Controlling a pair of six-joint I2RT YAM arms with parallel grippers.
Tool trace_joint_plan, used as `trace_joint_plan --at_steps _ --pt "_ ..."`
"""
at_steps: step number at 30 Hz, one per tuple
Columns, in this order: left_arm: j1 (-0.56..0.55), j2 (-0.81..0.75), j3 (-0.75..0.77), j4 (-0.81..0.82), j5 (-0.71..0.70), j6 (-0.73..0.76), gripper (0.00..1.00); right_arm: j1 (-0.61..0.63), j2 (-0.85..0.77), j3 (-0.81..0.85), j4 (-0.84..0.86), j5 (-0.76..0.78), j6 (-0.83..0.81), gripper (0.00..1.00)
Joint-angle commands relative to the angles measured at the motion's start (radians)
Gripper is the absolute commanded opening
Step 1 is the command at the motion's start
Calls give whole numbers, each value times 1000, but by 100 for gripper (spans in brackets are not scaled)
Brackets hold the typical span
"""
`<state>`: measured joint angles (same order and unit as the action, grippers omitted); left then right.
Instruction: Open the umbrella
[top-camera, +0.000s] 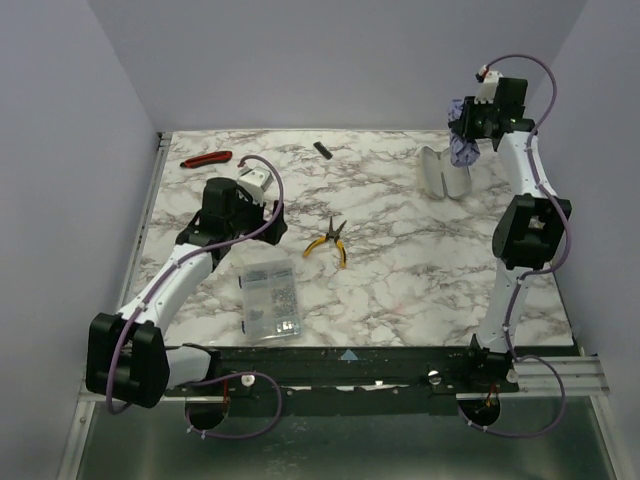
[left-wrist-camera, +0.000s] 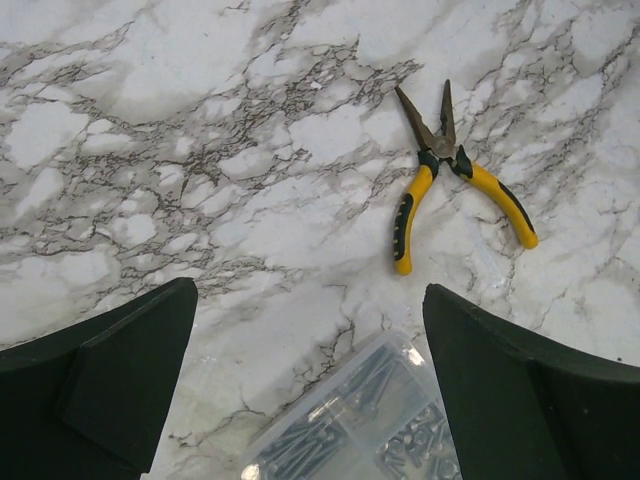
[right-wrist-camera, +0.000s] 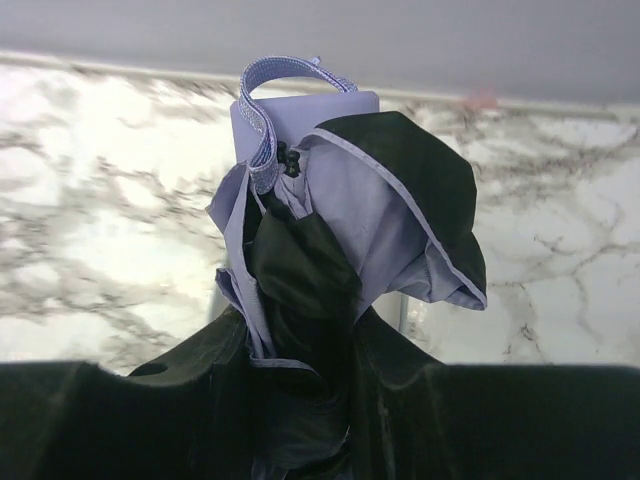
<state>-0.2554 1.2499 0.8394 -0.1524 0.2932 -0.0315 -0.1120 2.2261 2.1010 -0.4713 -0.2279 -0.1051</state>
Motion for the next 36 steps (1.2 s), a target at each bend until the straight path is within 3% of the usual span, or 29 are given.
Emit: trace_joint_plan --at_steps 1,6,9,12,18,24,30,36 --pt "8 -60 65 -117 147 152 99 -3 -175 -12 66 -220 26 0" --pt "8 -119 106 -207 333 268 99 6 -313 -58 -48 -632 29 0" --pt "8 -155 152 -265 437 313 99 38 -433 -186 -54 -763 32 0" --pt "8 -182 220 -337 525 356 99 88 -579 -352 -43 -800 10 0" --pt "7 -247 301 -479 660 457 99 322 -898 -692 -39 -692 -181 0" --pt "-7 -315 347 -562 741 466 95 508 -1191 -995 139 -495 -381 0" --pt "-90 -327 370 -537 661 338 79 555 -1332 -1137 240 -435 -539 0" --pt "-214 -291 384 -421 514 181 74 601 -1334 -1170 291 -380 -611 0"
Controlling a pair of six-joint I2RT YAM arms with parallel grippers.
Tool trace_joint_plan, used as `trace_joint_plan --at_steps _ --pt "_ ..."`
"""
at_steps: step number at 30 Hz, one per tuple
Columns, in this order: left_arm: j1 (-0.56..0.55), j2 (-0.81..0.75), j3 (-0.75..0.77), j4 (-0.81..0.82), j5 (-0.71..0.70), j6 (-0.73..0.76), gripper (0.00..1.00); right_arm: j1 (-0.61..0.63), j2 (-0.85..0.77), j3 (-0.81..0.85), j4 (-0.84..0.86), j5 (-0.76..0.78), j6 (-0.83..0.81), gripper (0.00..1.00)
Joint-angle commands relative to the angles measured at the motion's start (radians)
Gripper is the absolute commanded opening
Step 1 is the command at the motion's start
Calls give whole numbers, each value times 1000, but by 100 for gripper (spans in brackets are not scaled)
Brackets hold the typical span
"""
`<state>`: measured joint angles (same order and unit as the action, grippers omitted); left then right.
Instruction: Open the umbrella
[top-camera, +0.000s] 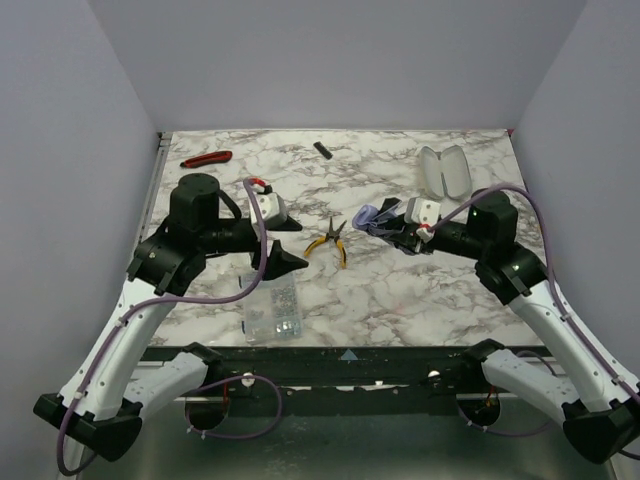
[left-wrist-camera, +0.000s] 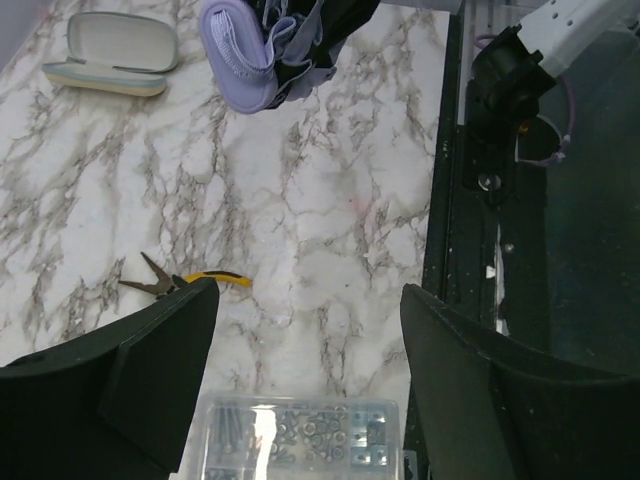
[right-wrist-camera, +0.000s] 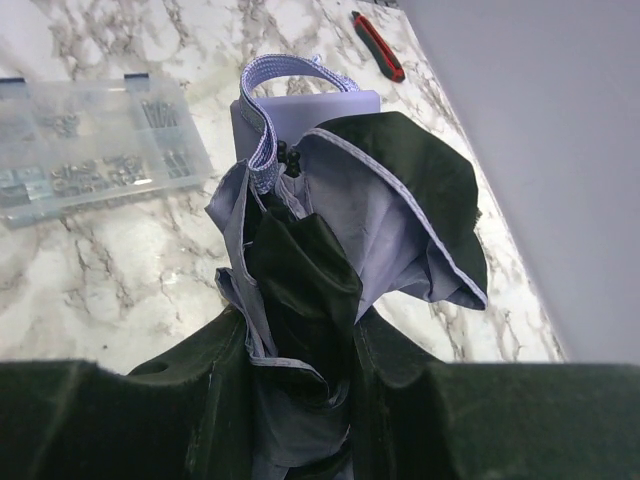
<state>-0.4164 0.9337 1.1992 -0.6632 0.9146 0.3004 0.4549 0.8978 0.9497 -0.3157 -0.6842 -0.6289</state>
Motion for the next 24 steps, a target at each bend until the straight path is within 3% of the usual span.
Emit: trace_joint_plan --at_steps 1,4,10,24 --pt "-57 35 30 121 -132 -212 75 40 -3 -22 142 81 -96 0" --pt "-72 80 63 159 -151 -322 76 65 15 -19 143 102 -121 0" --pt "-117 148 97 217 -162 -403 71 113 58 2 149 133 -130 0" --pt "-225 252 155 207 -343 -346 72 224 92 15 176 196 -143 0"
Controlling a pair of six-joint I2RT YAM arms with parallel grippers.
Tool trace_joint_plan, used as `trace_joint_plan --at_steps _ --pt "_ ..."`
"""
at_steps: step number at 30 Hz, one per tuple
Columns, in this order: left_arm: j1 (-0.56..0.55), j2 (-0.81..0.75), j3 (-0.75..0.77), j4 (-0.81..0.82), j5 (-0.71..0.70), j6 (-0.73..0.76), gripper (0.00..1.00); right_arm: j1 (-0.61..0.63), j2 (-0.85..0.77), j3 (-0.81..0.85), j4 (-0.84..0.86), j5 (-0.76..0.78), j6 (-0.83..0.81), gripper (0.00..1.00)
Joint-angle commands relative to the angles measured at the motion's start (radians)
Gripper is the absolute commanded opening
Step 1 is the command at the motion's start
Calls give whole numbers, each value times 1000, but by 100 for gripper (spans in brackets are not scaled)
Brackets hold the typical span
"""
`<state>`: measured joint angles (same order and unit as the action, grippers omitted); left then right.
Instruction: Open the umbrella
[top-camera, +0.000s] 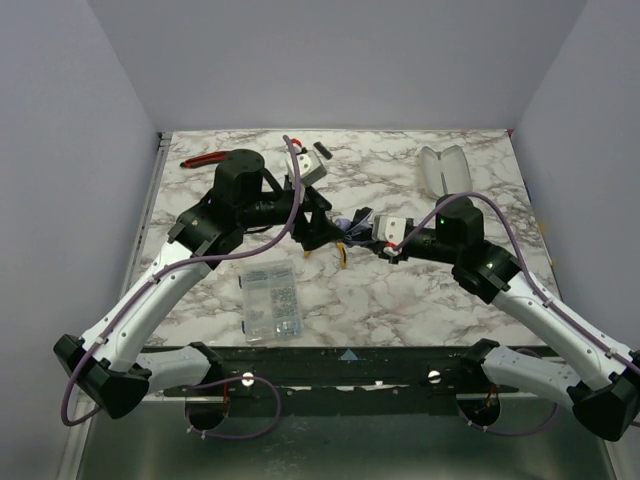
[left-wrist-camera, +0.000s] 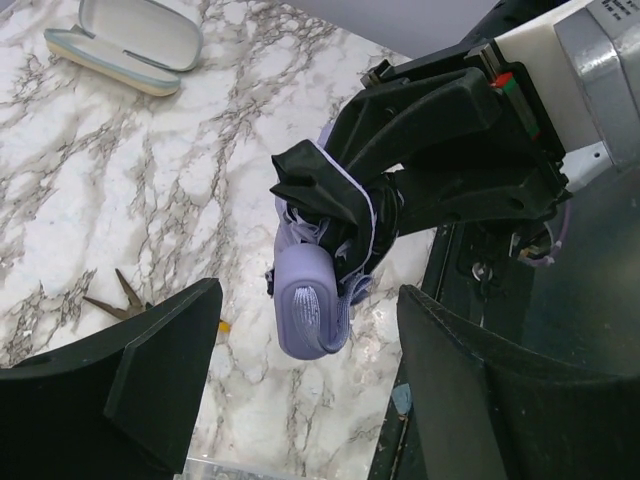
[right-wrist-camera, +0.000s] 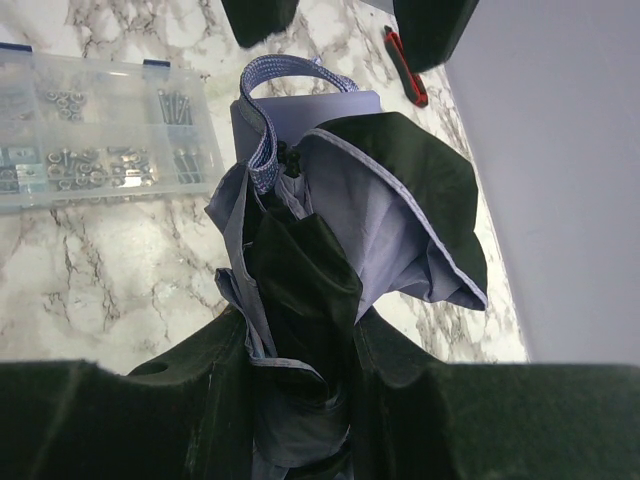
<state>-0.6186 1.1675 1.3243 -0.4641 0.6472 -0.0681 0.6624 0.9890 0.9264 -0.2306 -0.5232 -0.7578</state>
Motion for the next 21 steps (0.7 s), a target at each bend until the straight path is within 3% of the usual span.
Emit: trace_joint_plan --at_steps 1,9,19,21 --pt "-24 21 29 3 -79 28 70 18 2 39 95 38 -14 0" --pt "-24 19 -21 -19 -114 44 47 37 -7 30 111 32 -47 0" --pt "-44 24 -44 -39 -133 63 52 71 35 57 124 63 -43 0" --pt "-45 21 -55 -44 -134 63 46 72 35 52 128 66 -51 0"
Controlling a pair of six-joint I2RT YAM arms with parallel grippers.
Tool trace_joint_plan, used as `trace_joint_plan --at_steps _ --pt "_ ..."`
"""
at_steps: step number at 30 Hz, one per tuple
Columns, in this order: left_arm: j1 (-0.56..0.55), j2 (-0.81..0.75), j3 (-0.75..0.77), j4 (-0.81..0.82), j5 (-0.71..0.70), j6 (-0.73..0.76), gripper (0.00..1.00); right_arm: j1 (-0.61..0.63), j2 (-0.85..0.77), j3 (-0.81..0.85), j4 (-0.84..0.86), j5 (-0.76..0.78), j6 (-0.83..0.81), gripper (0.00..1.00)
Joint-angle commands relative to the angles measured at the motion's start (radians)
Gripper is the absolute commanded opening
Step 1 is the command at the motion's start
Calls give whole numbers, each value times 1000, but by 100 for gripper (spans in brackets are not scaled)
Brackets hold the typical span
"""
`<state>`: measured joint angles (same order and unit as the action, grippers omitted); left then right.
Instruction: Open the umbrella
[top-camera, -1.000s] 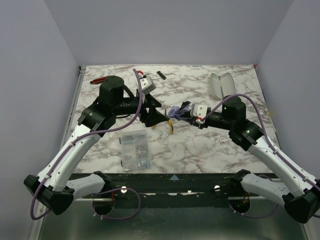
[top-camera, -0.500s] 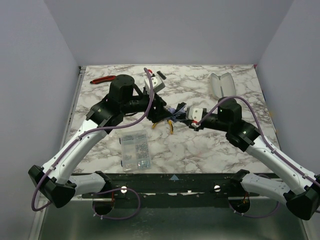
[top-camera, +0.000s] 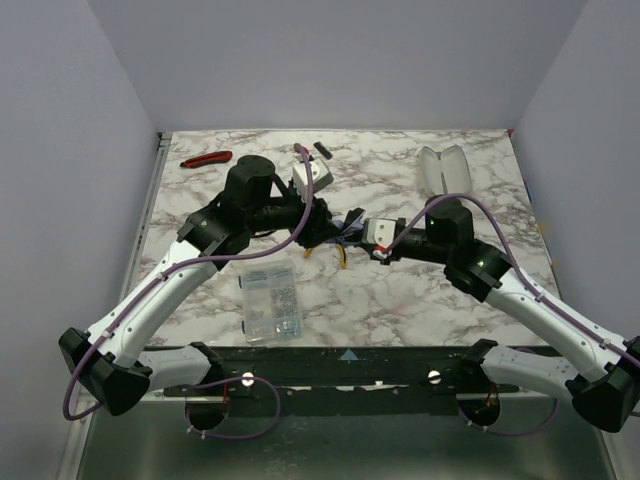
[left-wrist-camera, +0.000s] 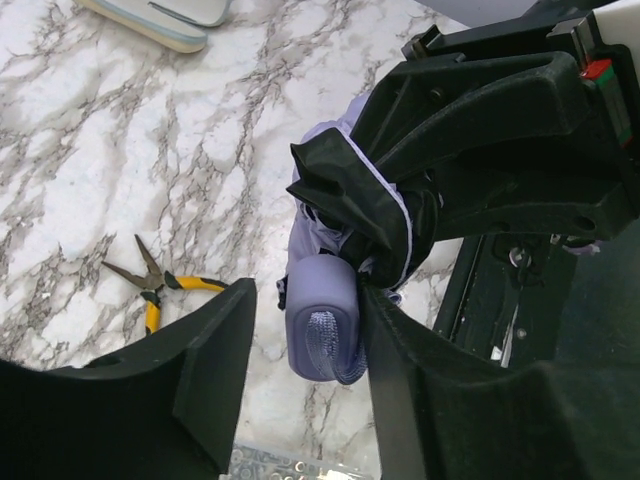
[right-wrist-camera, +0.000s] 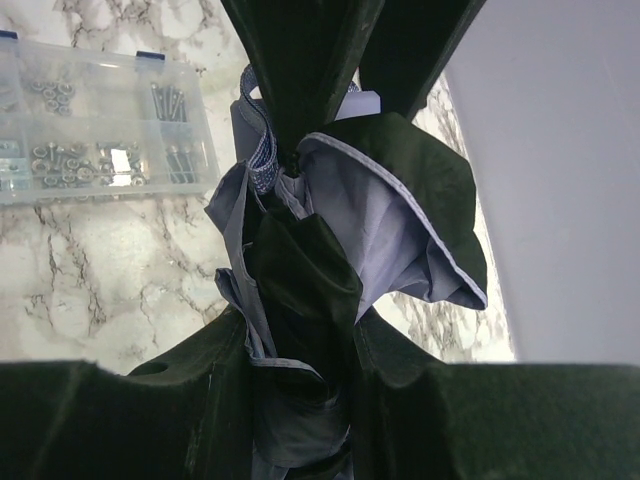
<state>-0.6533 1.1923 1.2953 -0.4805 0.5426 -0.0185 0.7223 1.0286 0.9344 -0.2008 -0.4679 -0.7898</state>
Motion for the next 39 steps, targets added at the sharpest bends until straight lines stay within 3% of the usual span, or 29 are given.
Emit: trace_joint_plan --at_steps 1,3,6,18,32,34,37,39 --pt "-10 -6 -29 -31 -30 14 41 12 -6 41 97 18 -21 0" --pt "-9 -13 -34 -43 -20 49 29 12 -9 37 97 36 -21 0" --pt "-2 -17 -29 -78 16 74 0 12 -24 22 99 53 -11 0" --pt "201 -85 0 -203 142 148 0 12 -37 1 -104 156 -34 0" --pt "379 -155 -1 -367 71 521 0 11 18 36 -465 254 -28 0" --pt "378 -169 -6 -355 73 585 12 11 45 54 -509 233 -5 0" --pt "365 -185 11 -382 143 709 52 11 105 100 -591 183 49 0" --pt "338 -208 2 -372 159 773 66 10 123 125 -612 138 86 0"
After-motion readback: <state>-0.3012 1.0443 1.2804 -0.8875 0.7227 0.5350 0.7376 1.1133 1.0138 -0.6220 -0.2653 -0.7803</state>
